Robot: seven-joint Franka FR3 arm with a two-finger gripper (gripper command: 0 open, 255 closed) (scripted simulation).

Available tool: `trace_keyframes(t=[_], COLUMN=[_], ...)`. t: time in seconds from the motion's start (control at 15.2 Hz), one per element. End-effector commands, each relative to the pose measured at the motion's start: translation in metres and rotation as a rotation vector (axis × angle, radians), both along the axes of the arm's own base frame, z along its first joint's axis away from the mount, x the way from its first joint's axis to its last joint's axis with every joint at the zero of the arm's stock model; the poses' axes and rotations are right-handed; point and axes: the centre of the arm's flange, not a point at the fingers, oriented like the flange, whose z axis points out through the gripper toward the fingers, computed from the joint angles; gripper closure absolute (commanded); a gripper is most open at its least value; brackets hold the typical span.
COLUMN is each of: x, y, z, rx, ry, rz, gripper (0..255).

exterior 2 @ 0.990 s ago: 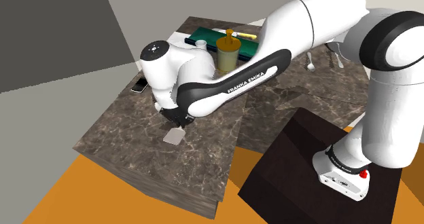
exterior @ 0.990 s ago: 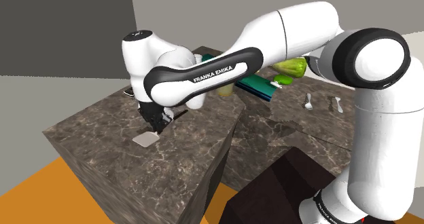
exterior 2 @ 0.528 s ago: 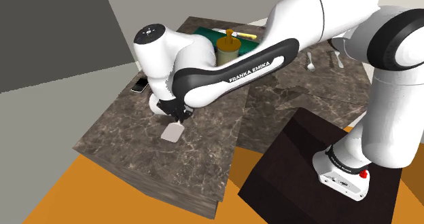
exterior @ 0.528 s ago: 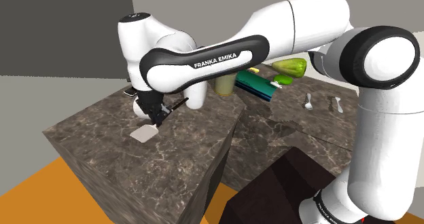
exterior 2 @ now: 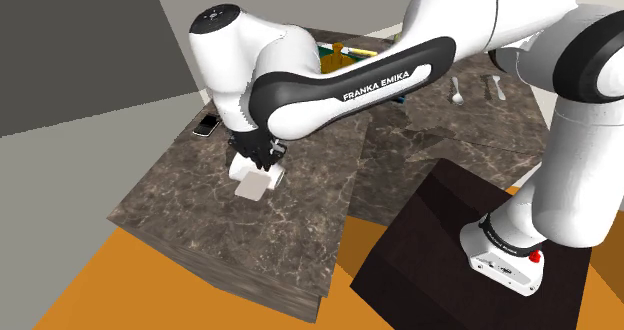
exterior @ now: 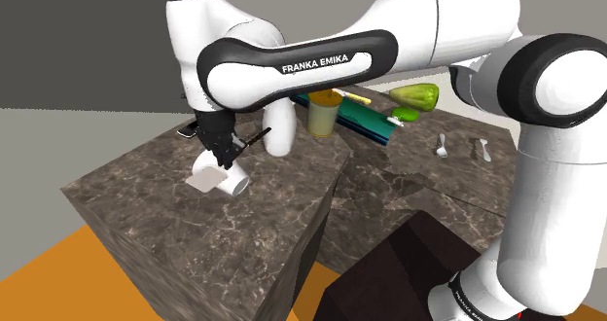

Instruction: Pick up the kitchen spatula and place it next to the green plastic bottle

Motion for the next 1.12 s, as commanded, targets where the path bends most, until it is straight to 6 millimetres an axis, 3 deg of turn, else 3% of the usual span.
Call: trace_keyframes(t=[0.0,1.06], x=[-0.006,-0.059], y=[-0.021,-0.225], z=[0.002,0.002], rx=[0.000,0.000], ry=[0.000,0.000], rz=[0.000,0.000], gripper=[255,255])
